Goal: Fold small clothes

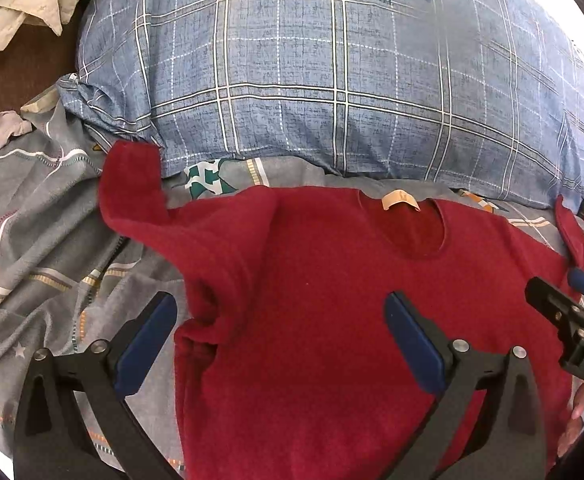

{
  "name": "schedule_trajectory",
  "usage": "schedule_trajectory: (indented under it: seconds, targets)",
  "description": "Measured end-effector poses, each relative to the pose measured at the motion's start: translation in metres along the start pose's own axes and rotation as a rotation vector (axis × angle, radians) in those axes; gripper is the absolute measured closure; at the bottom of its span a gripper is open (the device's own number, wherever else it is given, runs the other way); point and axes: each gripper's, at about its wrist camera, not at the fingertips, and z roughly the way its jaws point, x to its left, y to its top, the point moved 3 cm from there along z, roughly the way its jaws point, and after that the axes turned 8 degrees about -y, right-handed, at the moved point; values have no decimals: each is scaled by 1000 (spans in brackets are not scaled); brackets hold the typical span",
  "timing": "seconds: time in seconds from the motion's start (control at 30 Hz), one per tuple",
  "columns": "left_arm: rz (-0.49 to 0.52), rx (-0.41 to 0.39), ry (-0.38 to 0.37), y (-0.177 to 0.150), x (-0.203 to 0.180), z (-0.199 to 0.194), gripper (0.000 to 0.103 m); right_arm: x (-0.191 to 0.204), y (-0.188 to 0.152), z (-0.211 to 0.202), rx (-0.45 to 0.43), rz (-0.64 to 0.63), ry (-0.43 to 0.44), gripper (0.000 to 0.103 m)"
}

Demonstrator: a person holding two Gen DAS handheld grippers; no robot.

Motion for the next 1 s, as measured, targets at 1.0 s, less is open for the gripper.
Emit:
schedule_trajectory:
  seconds: [1.0]
  targets:
    - [-9, -4, -3, -3, 5, 0, 0, 7, -3, 9, -18, -5, -2, 0]
